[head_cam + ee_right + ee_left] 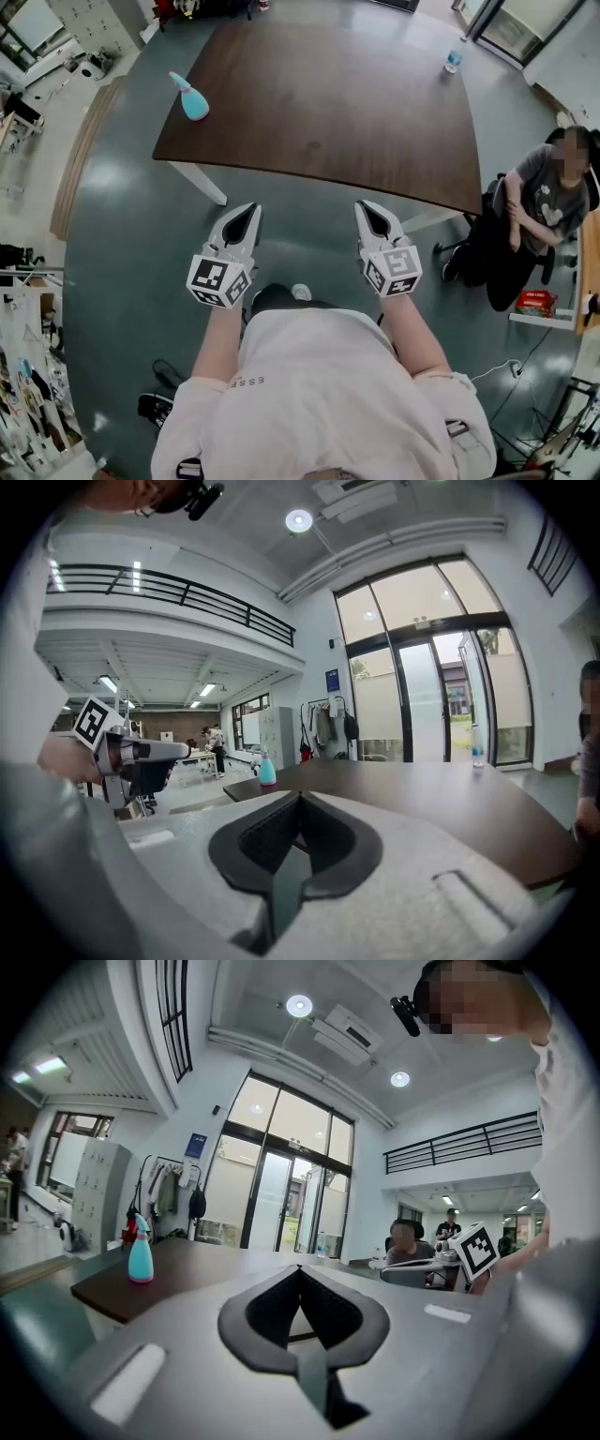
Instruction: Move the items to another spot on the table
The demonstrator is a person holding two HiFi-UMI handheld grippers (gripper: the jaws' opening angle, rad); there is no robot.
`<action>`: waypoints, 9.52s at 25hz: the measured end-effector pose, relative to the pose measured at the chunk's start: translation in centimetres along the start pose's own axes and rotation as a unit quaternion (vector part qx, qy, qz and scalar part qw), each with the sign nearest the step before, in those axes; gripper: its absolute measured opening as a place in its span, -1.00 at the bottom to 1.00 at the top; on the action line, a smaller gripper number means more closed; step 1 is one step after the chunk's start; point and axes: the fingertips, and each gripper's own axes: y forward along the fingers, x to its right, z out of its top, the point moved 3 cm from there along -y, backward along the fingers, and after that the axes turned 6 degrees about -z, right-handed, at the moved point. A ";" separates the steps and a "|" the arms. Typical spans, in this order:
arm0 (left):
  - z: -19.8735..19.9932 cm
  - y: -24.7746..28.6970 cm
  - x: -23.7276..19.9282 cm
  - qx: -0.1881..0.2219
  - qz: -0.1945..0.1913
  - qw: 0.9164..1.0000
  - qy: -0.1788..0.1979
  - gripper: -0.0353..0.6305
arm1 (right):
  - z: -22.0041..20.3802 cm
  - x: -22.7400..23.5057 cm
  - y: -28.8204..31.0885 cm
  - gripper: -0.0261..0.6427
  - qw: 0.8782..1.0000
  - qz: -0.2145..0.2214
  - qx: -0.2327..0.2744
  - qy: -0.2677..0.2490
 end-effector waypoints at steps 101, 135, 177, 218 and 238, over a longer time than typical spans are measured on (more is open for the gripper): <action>8.6 3.0 -48.7 -0.021 -0.004 0.999 -0.047 -0.85 | 10.3 -22.0 47.2 -0.56 0.998 0.051 -0.011 -0.031; -0.6 20.6 3.9 -0.090 -0.351 0.932 -0.012 -0.85 | 2.5 8.0 -0.7 -0.56 0.963 -0.261 0.023 0.064; -1.9 49.5 17.3 -0.100 -0.304 0.947 -0.031 -0.85 | 1.0 41.9 0.0 -0.56 0.970 -0.238 -0.035 0.024; -2.2 49.9 11.8 -0.074 -0.146 0.986 -0.029 -0.85 | -0.3 48.5 5.4 -0.05 0.982 -0.188 -0.008 0.026; -0.6 41.7 11.7 -0.073 -0.203 0.976 -0.020 -0.85 | -0.6 35.6 -0.8 -0.95 0.979 -0.200 -0.032 0.034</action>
